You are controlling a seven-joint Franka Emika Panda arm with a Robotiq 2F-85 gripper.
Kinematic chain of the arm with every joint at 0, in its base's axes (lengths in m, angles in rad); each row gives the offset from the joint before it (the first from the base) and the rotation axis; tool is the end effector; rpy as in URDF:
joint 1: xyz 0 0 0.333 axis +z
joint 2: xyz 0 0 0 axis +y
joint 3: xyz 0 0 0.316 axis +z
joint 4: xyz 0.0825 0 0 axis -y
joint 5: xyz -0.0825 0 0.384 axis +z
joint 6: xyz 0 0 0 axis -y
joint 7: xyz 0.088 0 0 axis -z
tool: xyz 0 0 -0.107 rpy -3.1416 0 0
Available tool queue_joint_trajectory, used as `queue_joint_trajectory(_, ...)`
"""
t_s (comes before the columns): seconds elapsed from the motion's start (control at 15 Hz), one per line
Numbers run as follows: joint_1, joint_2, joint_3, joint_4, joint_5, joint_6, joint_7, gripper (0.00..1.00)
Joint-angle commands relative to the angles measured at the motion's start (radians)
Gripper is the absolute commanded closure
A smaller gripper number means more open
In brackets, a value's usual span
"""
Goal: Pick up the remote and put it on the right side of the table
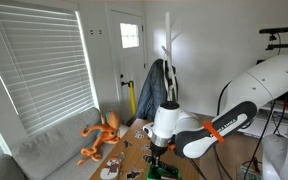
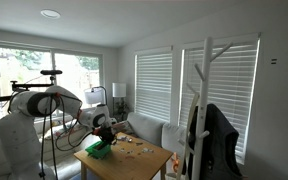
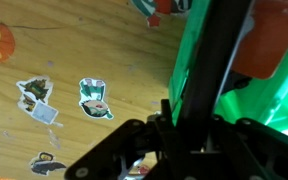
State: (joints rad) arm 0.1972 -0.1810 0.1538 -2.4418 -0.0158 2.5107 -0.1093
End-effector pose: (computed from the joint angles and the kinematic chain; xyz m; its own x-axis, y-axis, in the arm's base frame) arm 0.4550 0.1673 0.3949 0.8608 0.4494 0.2390 0.4473 -0.8919 0.0662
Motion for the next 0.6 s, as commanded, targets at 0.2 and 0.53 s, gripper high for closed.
queue_joint_trajectory(0.2,-0.024,-0.091,-0.002,0.033,-0.031,-0.055,0.023,0.97)
queue_joint_trajectory(0.53,-0.057,-0.103,-0.018,0.042,-0.026,-0.071,0.043,0.97)
